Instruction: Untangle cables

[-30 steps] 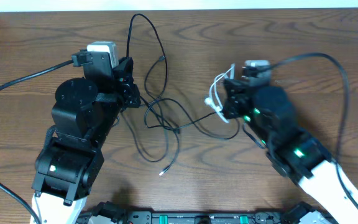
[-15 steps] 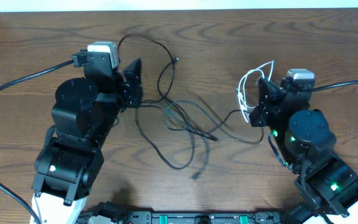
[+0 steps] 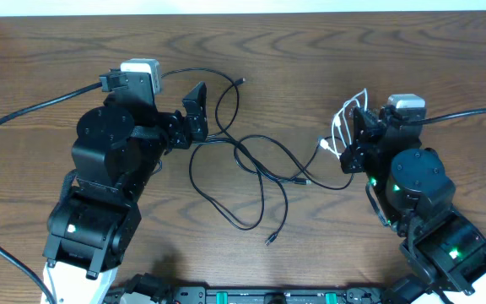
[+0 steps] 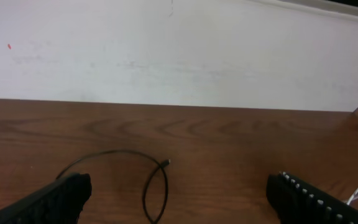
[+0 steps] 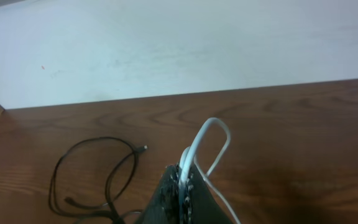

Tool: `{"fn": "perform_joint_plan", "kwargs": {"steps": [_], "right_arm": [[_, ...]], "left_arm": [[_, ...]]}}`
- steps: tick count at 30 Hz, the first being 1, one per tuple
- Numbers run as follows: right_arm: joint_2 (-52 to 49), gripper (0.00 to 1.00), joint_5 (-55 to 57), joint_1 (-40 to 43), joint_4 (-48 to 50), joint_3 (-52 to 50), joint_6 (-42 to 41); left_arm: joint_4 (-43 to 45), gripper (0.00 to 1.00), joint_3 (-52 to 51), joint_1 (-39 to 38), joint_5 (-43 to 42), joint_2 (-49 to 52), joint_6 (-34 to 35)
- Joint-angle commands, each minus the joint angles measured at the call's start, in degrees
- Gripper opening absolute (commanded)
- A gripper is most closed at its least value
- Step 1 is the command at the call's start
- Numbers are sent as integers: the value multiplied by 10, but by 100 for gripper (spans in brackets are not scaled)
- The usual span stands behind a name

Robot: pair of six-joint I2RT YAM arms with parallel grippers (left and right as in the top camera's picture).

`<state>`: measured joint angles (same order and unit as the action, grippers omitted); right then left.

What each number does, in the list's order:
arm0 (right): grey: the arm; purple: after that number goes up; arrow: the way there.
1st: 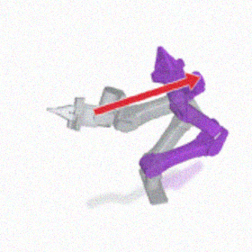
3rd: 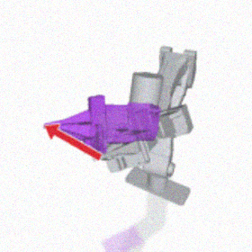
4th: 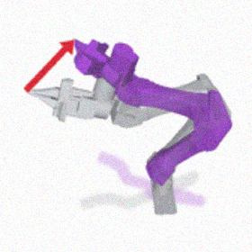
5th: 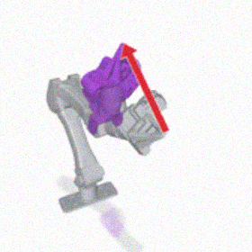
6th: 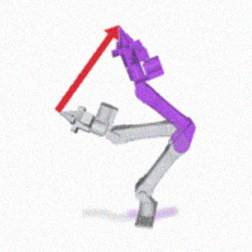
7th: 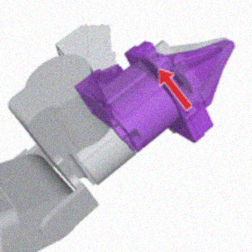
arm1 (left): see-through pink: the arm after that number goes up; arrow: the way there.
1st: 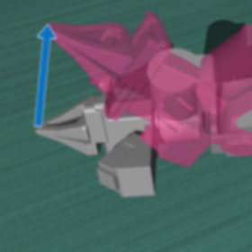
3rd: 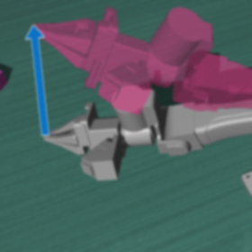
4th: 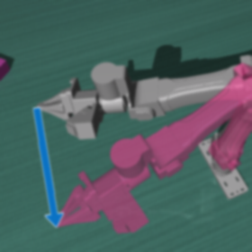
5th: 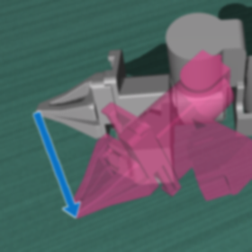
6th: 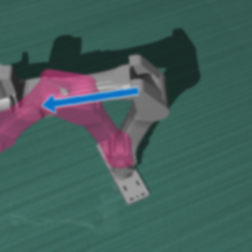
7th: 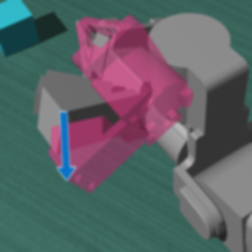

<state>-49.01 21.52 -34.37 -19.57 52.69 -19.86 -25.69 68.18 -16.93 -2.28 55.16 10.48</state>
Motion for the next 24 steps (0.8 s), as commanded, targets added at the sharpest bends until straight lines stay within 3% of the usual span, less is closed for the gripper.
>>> {"fn": "perform_joint_plan", "kwargs": {"steps": [1, 24], "right_arm": [[4, 1, 22, -1, -3, 32, 24], [2, 1, 20, -1, -102, 228, 73]], "left_arm": [[-7, 95, 4, 1, -2, 5, -3], [-21, 95, 4, 1, -3, 66, -3]]}}
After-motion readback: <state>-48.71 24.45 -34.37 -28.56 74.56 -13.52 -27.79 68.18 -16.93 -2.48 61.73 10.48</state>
